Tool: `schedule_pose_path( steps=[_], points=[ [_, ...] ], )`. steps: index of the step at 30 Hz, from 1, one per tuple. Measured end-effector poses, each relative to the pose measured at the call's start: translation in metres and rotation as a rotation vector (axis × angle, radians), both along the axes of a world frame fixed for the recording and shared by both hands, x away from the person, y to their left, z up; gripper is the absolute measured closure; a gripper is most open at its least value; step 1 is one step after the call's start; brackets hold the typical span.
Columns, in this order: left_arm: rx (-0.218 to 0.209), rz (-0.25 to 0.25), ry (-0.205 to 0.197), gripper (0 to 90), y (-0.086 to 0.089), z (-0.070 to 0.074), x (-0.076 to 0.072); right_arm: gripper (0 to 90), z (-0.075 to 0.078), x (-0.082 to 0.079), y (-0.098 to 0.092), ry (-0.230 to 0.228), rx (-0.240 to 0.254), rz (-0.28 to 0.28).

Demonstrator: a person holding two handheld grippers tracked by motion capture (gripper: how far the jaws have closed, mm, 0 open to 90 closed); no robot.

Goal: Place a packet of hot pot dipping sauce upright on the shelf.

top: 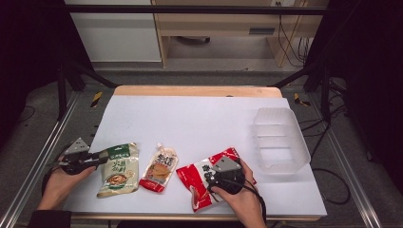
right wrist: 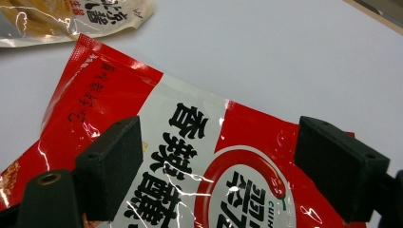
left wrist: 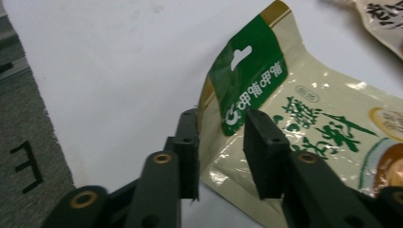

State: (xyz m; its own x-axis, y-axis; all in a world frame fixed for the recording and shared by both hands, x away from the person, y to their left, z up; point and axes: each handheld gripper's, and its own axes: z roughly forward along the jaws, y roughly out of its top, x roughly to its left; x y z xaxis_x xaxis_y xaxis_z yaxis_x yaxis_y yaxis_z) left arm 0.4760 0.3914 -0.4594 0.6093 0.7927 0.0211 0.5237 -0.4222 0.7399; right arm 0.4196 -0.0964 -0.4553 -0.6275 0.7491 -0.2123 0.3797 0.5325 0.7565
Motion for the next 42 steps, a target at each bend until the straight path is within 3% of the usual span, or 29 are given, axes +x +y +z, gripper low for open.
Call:
schedule_pose_path(
  steps=[1,5,10,14,21,23,27,42],
  points=[
    [0.018,0.010,0.006,72.5,0.001,0.000,0.003,17.0,0.000,0.000,0.000,0.001,-0.002,0.000],
    [0.014,0.041,0.012,82.1,0.002,0.000,0.006,17.0,0.000,0.000,0.000,-0.004,0.000,0.000],
    [-0.006,0.034,0.019,88.8,0.003,0.001,0.006,17.1,0.001,-0.001,0.000,-0.011,0.006,-0.002],
    [0.015,0.030,0.002,90.0,0.001,0.008,0.001,17.1,0.002,-0.001,0.000,-0.015,0.009,-0.001],
    [-0.019,0.020,-0.075,90.0,0.004,0.045,-0.021,17.5,0.003,-0.001,-0.001,-0.017,0.022,0.002],
    [-0.019,0.016,-0.077,90.0,0.003,0.049,-0.024,17.5,0.003,-0.002,-0.001,-0.017,0.022,0.003],
    [-0.010,-0.003,-0.121,90.0,-0.004,0.071,-0.035,17.4,0.003,-0.002,-0.001,-0.017,0.027,0.005],
    [0.022,-0.075,-0.202,90.0,-0.023,0.112,-0.057,17.4,0.004,-0.002,-0.001,-0.015,0.031,0.006]
  ],
)
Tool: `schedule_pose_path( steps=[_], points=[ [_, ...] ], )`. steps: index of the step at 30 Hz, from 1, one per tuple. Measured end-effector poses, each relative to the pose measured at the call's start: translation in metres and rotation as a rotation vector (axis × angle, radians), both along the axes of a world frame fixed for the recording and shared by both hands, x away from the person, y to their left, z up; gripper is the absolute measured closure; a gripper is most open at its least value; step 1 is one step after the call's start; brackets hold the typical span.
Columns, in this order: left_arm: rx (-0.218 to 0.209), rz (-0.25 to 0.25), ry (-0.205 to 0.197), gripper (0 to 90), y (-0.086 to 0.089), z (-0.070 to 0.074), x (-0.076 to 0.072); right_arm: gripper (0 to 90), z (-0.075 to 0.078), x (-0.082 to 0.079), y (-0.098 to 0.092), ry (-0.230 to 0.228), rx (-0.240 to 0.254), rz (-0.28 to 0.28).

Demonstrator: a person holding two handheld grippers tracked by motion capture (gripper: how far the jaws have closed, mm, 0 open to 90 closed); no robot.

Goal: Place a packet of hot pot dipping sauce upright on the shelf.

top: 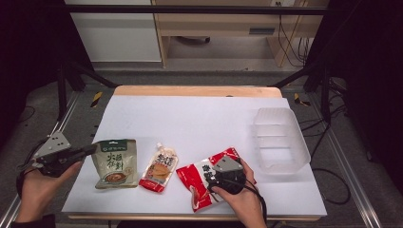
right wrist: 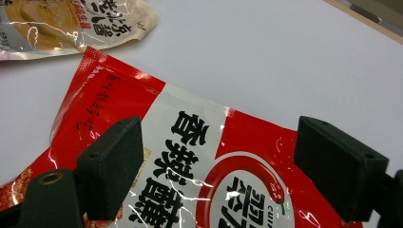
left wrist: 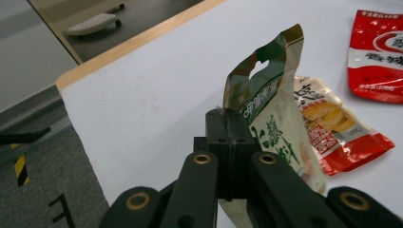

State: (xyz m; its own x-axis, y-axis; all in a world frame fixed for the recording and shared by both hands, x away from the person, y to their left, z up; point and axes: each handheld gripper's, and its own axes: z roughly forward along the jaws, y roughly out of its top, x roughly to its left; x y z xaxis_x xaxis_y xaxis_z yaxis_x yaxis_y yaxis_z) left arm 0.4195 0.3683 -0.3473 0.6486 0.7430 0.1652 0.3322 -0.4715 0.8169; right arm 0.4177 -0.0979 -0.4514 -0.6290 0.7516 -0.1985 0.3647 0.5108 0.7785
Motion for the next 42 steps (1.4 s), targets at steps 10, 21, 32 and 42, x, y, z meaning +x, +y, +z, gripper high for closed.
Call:
schedule_pose_path(
  steps=[10,21,32,42],
  points=[
    [0.010,-0.032,-0.044,90.0,-0.010,0.019,-0.011,17.4,-0.001,0.000,0.001,0.005,0.003,0.004],
    [-0.010,-0.048,-0.083,90.0,-0.025,0.031,0.002,17.6,0.005,0.001,0.008,0.030,0.058,0.046],
    [-0.003,-0.126,-0.106,90.0,-0.070,0.038,0.012,19.8,0.041,0.012,0.019,-0.018,0.044,0.171],
    [-0.004,-0.204,-0.115,90.0,-0.112,0.046,0.024,19.7,0.083,0.035,0.029,-0.074,-0.040,0.245]
  ],
)
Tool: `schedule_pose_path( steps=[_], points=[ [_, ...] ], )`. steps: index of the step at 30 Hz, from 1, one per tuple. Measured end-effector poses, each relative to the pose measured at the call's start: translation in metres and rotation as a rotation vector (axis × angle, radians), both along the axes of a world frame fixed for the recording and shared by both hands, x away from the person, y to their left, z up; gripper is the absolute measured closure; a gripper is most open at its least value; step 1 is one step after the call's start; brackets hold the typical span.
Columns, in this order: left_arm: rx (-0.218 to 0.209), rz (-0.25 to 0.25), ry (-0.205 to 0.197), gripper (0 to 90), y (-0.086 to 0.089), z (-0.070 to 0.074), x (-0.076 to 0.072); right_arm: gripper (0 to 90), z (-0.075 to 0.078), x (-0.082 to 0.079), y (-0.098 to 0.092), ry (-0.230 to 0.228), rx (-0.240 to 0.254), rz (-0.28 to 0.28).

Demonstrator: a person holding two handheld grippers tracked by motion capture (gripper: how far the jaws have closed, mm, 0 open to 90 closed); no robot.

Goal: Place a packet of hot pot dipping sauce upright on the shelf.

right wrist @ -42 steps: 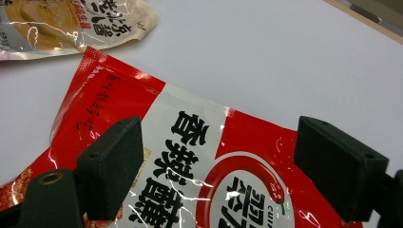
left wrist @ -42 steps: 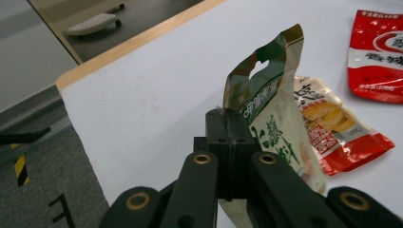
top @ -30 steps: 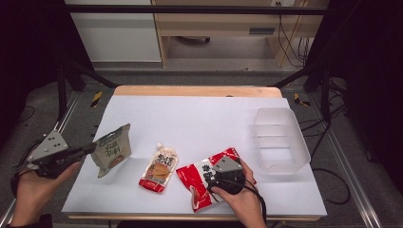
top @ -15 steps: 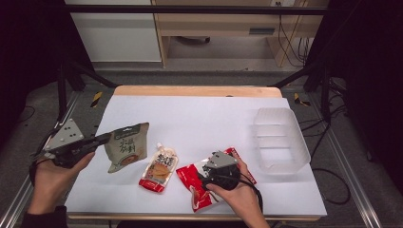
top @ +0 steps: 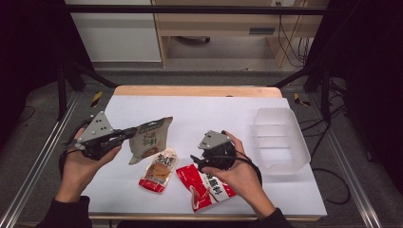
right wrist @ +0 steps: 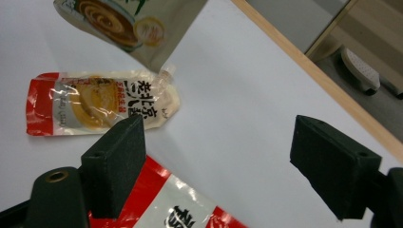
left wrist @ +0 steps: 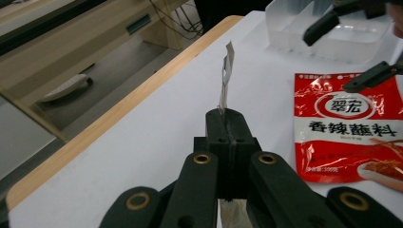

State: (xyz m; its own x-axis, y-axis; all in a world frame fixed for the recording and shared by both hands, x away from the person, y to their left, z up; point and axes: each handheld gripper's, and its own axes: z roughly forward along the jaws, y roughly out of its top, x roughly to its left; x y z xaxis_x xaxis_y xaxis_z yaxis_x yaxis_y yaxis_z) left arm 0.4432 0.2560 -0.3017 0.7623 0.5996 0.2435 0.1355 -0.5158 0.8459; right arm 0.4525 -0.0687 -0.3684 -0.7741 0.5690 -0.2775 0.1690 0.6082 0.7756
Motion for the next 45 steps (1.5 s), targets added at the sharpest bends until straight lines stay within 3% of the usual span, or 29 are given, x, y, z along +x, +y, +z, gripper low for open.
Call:
schedule_pose_path(
  steps=[7,14,17,22,26,29,32,34,35,36,37,39,45],
  points=[
    [0.008,-0.064,0.005,90.0,-0.029,0.001,0.007,23.5,0.023,0.019,0.007,-0.029,-0.067,0.046],
    [0.030,-0.103,0.006,90.0,-0.045,0.001,0.010,25.0,0.032,0.037,0.008,-0.050,-0.077,0.057],
    [0.031,-0.121,0.005,90.0,-0.052,0.000,0.011,25.0,0.034,0.041,0.009,-0.038,-0.072,0.061],
    [0.033,-0.141,0.008,90.0,-0.060,-0.002,0.012,27.4,0.038,0.046,0.013,-0.033,-0.109,0.098],
    [0.033,-0.155,0.007,90.0,-0.065,-0.003,0.011,33.4,0.038,0.049,0.014,-0.013,-0.122,0.125],
    [0.032,-0.166,0.012,90.0,-0.068,-0.004,0.012,42.7,0.037,0.048,0.014,-0.014,-0.133,0.156],
    [0.032,-0.171,0.013,90.0,-0.071,-0.005,0.012,58.2,0.035,0.046,0.015,-0.002,-0.144,0.178],
    [0.029,-0.169,0.011,90.0,-0.072,-0.006,0.012,61.7,0.035,0.046,0.015,-0.006,-0.154,0.186],
    [0.027,-0.169,0.011,90.0,-0.073,-0.006,0.012,70.3,0.033,0.044,0.015,-0.006,-0.162,0.198],
    [0.027,-0.169,0.011,90.0,-0.073,-0.006,0.012,70.3,0.033,0.044,0.015,-0.006,-0.162,0.198],
    [0.022,-0.166,0.014,90.0,-0.073,-0.007,0.012,79.1,0.033,0.043,0.015,-0.005,-0.172,0.203],
    [0.009,-0.165,0.022,90.0,-0.071,-0.008,0.013,85.1,0.033,0.042,0.014,0.001,-0.169,0.205],
    [-0.027,-0.161,0.033,90.0,-0.070,-0.014,0.014,89.9,0.035,0.040,0.014,0.000,-0.169,0.191]
  ],
)
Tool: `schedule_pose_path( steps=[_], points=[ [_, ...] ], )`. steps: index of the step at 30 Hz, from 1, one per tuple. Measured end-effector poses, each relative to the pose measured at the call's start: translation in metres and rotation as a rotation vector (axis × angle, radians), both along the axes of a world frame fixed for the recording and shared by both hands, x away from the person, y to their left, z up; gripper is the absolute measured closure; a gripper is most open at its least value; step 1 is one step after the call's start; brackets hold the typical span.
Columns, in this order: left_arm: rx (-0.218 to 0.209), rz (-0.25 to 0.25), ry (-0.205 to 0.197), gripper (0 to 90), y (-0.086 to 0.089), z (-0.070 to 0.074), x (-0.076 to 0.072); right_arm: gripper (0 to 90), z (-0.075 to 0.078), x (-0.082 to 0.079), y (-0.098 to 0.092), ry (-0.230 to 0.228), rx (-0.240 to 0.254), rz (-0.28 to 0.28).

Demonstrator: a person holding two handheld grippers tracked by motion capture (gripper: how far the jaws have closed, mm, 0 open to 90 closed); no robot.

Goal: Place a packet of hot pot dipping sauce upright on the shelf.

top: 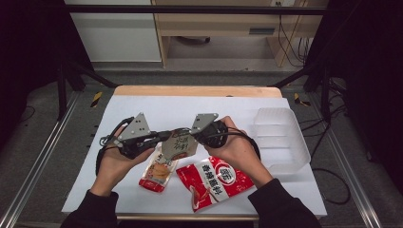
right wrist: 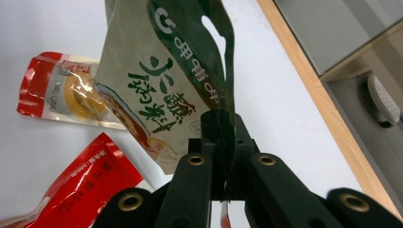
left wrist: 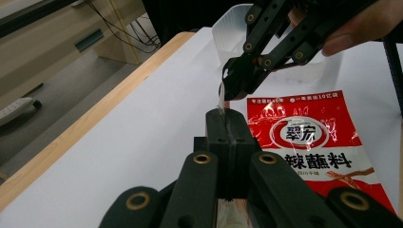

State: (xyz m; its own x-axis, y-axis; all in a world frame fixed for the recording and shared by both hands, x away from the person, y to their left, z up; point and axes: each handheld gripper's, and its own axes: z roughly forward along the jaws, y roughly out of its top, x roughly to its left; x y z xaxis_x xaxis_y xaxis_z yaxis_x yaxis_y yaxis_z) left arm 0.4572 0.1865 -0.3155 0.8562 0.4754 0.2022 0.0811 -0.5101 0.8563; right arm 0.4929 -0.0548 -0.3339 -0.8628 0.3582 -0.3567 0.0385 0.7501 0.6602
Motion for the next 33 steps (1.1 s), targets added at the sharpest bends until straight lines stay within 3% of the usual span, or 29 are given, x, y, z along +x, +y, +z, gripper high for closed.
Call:
schedule_pose_path(
  steps=[22,26,27,28,33],
  points=[
    [-0.051,0.026,0.003,87.9,-0.005,-0.012,0.001,90.0,0.005,0.003,-0.007,-0.007,0.008,-0.036],
    [-0.076,0.038,-0.008,69.7,-0.005,-0.013,0.001,90.0,0.008,0.004,-0.012,-0.014,0.013,-0.050],
    [-0.084,0.042,-0.013,69.7,-0.005,-0.014,0.001,90.0,0.008,0.004,-0.012,-0.014,0.013,-0.050],
    [-0.094,0.052,-0.021,57.8,-0.004,-0.014,0.000,90.0,0.011,0.004,-0.016,-0.022,0.009,-0.057],
    [-0.104,0.089,-0.020,34.2,-0.001,-0.021,0.001,90.0,0.016,0.007,-0.027,-0.028,0.020,-0.083]
  ],
)
